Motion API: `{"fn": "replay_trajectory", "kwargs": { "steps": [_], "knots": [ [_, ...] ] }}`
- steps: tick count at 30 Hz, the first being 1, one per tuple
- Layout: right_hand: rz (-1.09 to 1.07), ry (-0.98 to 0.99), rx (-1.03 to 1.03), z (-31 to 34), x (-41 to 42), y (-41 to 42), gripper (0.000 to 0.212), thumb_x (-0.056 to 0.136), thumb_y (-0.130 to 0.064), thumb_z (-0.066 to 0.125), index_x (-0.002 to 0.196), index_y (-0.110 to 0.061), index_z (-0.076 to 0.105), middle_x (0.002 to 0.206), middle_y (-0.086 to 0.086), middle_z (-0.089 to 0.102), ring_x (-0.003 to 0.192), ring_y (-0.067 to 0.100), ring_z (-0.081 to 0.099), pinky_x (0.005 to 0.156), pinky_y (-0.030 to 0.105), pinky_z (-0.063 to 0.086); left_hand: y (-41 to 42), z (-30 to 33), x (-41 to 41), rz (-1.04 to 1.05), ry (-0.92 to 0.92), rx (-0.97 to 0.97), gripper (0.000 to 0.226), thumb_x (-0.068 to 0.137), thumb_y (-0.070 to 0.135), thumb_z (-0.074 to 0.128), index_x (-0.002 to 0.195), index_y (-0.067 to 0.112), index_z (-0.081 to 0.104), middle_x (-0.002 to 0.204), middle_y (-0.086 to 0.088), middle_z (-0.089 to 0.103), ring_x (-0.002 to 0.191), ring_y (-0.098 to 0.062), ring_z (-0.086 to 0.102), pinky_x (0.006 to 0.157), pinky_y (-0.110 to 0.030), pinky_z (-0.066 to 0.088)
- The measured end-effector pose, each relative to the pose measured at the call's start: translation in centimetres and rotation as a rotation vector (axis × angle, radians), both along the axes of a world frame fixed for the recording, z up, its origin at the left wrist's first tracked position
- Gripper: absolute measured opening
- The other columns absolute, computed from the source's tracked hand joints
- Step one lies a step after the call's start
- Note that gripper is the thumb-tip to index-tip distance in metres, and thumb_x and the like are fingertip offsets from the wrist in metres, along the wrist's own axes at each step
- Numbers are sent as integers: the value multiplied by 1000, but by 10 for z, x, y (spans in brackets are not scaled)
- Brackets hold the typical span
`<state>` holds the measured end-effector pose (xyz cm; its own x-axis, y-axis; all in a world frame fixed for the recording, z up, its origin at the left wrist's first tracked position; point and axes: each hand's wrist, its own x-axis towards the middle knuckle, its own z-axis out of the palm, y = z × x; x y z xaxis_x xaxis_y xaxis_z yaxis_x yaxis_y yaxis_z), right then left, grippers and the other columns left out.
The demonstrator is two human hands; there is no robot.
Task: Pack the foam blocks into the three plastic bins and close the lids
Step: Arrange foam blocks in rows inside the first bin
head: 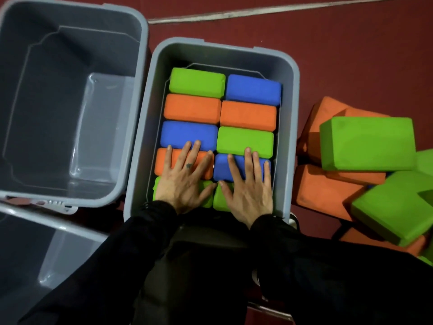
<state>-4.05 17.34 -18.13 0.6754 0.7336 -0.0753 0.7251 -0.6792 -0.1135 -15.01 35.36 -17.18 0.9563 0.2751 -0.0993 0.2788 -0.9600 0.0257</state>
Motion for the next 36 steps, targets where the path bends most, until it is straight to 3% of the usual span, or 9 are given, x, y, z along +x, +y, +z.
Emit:
{"fn": "replay_trajectory", "kwargs": {
  "steps": [6, 16, 20, 22, 24, 26, 28, 30, 36],
  "knots": [
    [-52, 65, 77, 17, 9, 1, 66, 99, -62, 37, 156, -28, 38, 169, 12, 17, 157, 32, 10, 126, 53, 5, 0, 7, -6, -37, -10, -13, 71, 98, 56, 39, 158, 21, 27, 167, -10, 14, 154, -32, 15, 117, -67, 10],
    [-55, 7, -80, 5, 20, 3, 72, 100, -64, 32, 162, -30, 19, 170, 15, 4, 157, 35, 1, 122, 59, 13, -6, 5, -2, 50, 75, -25, 76, 95, 61, 37, 160, 26, 19, 169, -9, 7, 155, -31, 6, 117, -68, 7],
    [-23, -12, -72, 9, 26, 7, 70, 97, -64, 39, 154, -23, 40, 163, 21, 27, 151, 42, 22, 115, 63, 22, -6, 7, 0, 46, 103, -34, 77, 94, 63, 39, 160, 26, 22, 168, -10, 10, 155, -33, 10, 116, -67, 10],
    [-37, -35, 13, 21, 37, 16, 63, 93, -66, 45, 137, -22, 56, 145, 18, 47, 136, 41, 42, 111, 59, 27, 0, 11, 3, 30, 72, -47, 76, 93, 65, 40, 156, 24, 32, 165, -13, 23, 150, -36, 24, 117, -64, 15],
    [-77, -46, 84, 33, 54, 31, 59, 94, -67, 43, 127, -21, 61, 130, 12, 55, 125, 37, 49, 113, 54, 27, 11, 17, 14, 55, 14, -49, 75, 95, 65, 35, 154, 19, 38, 160, -14, 32, 145, -38, 33, 118, -59, 18],
    [-119, -56, 98, 36, 71, 48, 64, 98, -66, 37, 142, -22, 53, 147, 14, 47, 137, 35, 42, 118, 51, 23, 25, 20, 31, 138, 5, -35, 76, 97, 64, 32, 157, 16, 30, 164, -15, 24, 149, -37, 25, 121, -59, 11],
    [-110, -9, 106, 28, 86, 61, 68, 100, -64, 35, 156, -25, 38, 165, 17, 24, 150, 38, 27, 122, 53, 19, 38, 21, 49, 224, -3, -41, 80, 97, 65, 32, 160, 18, 20, 167, -14, 10, 154, -35, 11, 121, -62, 4],
    [-61, 37, 62, 16, 98, 64, 72, 99, -66, 34, 160, -27, 30, 169, 18, 14, 154, 39, 17, 123, 57, 16, 51, 21, 64, 259, 25, -73, 82, 96, 68, 28, 161, 21, 13, 169, -12, 0, 155, -34, 2, 120, -65, 1],
    [23, -44, -55, 6, 94, 54, 73, 102, -66, 25, 162, -24, 19, 169, 20, 10, 156, 39, 8, 124, 58, 8, 53, 0, 72, 281, 115, -116, 83, 93, 77, 19, 161, 31, 2, 169, -1, -7, 155, -30, -8, 118, -68, 6]
  ]
}}
